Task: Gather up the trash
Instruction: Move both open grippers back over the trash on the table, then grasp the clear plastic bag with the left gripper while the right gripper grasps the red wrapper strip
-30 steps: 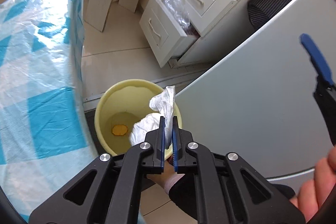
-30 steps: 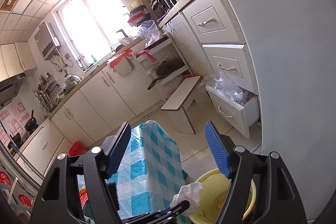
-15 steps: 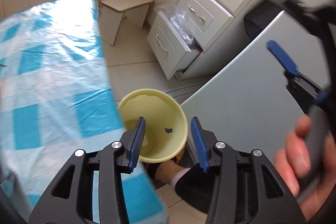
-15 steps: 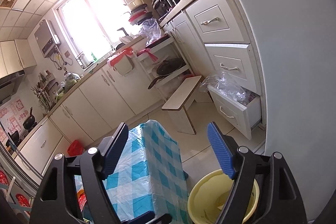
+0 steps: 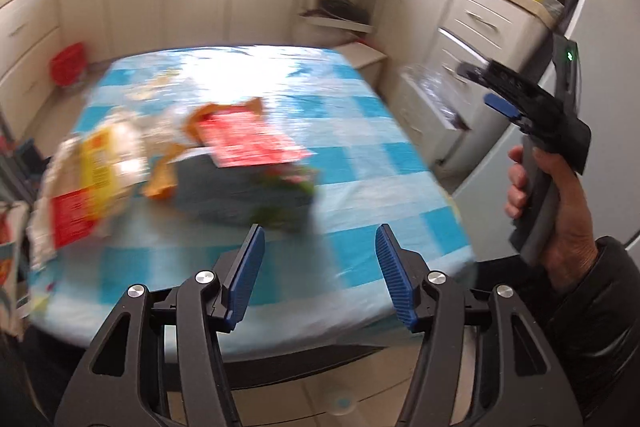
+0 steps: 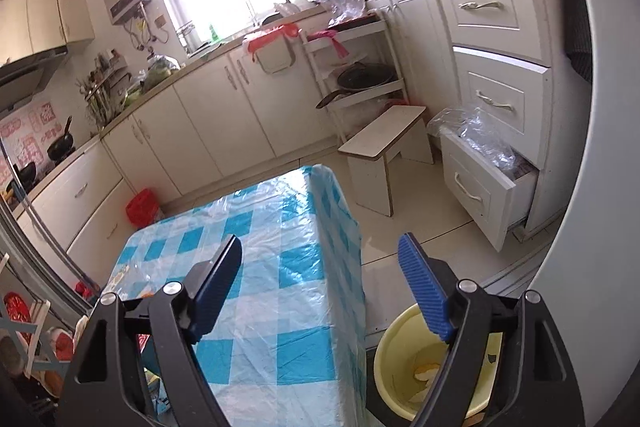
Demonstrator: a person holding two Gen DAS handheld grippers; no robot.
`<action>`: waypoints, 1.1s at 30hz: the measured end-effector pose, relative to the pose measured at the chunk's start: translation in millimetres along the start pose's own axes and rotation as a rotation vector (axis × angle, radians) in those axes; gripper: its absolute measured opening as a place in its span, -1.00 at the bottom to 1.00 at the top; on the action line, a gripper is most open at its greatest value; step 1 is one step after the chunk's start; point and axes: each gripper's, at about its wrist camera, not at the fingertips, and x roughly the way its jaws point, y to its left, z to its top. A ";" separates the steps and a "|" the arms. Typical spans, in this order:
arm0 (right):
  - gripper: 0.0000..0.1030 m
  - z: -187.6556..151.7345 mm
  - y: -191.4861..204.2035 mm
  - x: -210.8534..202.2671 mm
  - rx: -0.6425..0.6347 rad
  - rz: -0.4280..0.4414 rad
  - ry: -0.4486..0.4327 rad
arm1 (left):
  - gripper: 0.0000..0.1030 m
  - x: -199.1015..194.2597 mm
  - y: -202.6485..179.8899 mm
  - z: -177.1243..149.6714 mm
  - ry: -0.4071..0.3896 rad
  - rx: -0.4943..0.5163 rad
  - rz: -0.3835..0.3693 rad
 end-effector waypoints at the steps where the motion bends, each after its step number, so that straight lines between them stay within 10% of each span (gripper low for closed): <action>1: 0.51 -2.6 5.5 2.9 -0.016 0.011 0.015 | 0.07 -7.0 16.0 -1.4 -0.010 -0.019 0.029; 10: 0.51 -28.2 39.6 33.1 0.023 0.282 0.206 | 0.19 -28.3 177.2 6.1 -0.038 -0.200 0.308; 23: 0.51 -61.4 103.3 90.2 0.137 0.594 0.502 | 0.37 51.0 254.0 28.4 0.050 -0.254 0.228; 28: 0.35 -77.3 131.2 111.3 0.111 0.633 0.599 | -0.56 68.8 242.7 36.8 0.068 -0.259 0.109; 33: -0.62 -88.7 133.9 118.8 0.135 0.665 0.670 | -0.85 72.0 199.4 41.3 0.072 -0.186 0.047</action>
